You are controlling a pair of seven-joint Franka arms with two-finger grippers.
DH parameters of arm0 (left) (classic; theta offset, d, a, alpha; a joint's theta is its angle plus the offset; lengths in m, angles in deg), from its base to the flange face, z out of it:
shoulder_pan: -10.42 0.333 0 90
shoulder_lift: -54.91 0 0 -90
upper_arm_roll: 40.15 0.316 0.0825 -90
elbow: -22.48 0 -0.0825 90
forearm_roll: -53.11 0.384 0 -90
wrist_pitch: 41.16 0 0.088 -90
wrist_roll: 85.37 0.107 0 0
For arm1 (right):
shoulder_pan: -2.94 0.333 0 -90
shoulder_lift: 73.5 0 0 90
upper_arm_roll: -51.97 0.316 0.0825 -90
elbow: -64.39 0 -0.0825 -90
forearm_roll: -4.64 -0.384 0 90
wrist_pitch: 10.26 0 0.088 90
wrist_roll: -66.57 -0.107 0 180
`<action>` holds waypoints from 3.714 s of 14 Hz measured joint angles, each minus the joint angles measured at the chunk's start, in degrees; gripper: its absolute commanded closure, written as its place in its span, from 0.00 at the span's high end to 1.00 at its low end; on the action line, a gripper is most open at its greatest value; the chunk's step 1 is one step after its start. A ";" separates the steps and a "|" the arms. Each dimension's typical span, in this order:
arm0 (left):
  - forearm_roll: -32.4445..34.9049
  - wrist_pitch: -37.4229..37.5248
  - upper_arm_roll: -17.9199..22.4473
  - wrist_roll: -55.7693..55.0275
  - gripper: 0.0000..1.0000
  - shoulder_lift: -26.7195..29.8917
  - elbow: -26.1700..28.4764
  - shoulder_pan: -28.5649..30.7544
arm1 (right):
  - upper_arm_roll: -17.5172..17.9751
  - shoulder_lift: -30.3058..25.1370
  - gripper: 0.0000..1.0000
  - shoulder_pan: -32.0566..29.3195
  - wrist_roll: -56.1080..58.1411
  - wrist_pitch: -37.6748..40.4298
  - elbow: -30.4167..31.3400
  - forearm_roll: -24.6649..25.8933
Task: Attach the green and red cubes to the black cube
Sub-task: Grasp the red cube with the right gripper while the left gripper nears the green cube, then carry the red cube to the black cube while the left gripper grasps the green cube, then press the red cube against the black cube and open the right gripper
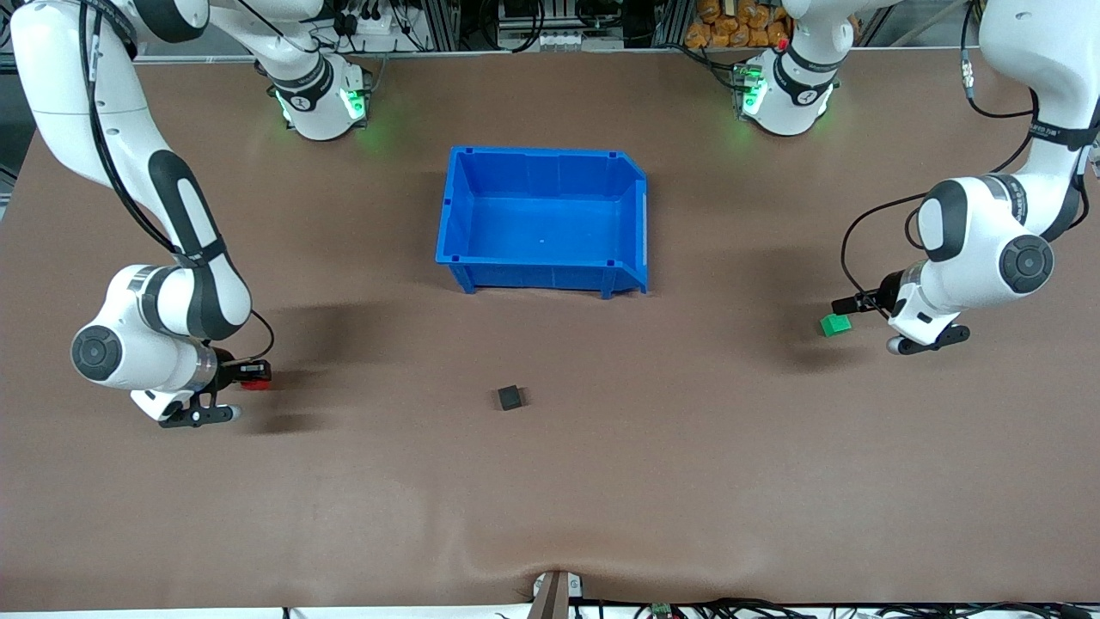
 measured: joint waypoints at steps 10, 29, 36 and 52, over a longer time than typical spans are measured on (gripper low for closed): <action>1.03 -4.42 -0.09 0.14 0.94 -8.37 -4.37 0.04 | 0.45 -0.10 0.00 2.95 43.93 0.09 -7.64 -0.07; 1.11 -5.37 -0.07 0.04 0.36 -10.43 -4.93 0.08 | 0.69 14.99 0.00 30.43 43.08 -0.15 -24.16 0.32; 1.12 -5.32 -0.29 -6.60 0.00 -10.34 -5.01 0.05 | 0.66 18.51 0.00 33.29 42.22 -2.80 -27.78 0.33; 1.07 -5.07 -11.24 -46.60 0.00 -9.62 -7.93 -0.96 | -0.35 16.51 1.00 34.59 31.11 3.75 -29.22 0.28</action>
